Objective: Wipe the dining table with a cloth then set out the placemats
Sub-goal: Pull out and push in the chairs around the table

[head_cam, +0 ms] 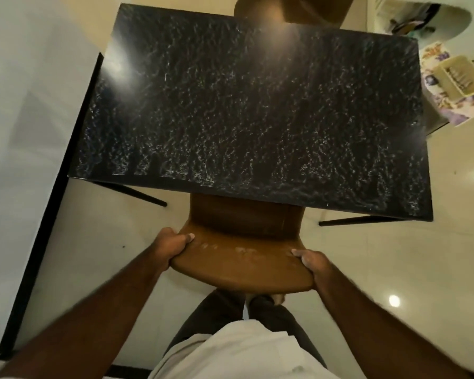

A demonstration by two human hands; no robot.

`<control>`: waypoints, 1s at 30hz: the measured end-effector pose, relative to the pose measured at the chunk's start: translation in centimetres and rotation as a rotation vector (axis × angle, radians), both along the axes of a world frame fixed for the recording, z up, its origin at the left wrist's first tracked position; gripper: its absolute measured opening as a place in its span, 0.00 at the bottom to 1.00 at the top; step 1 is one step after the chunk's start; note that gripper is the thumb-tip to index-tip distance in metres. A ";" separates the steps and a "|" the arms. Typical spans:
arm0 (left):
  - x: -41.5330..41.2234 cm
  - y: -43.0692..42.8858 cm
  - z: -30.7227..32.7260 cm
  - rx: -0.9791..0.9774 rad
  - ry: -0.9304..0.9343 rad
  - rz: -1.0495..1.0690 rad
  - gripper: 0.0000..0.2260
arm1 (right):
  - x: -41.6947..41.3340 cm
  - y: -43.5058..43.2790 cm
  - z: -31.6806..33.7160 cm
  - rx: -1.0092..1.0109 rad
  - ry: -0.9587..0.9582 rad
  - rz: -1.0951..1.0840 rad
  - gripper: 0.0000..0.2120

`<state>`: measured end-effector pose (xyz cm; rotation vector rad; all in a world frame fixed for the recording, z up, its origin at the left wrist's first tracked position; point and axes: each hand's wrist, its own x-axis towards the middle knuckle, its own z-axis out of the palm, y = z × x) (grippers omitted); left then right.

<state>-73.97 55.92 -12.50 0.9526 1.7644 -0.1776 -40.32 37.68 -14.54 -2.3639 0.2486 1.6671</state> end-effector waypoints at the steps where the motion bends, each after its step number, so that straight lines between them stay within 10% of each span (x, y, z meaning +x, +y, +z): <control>1: -0.4 -0.1 -0.4 -0.008 -0.003 0.007 0.16 | -0.2 -0.1 -0.4 0.002 -0.002 0.001 0.29; 30: -0.3 0.0 -1.4 -0.028 0.000 -0.012 0.14 | -0.2 0.7 0.0 -0.003 0.003 0.044 0.29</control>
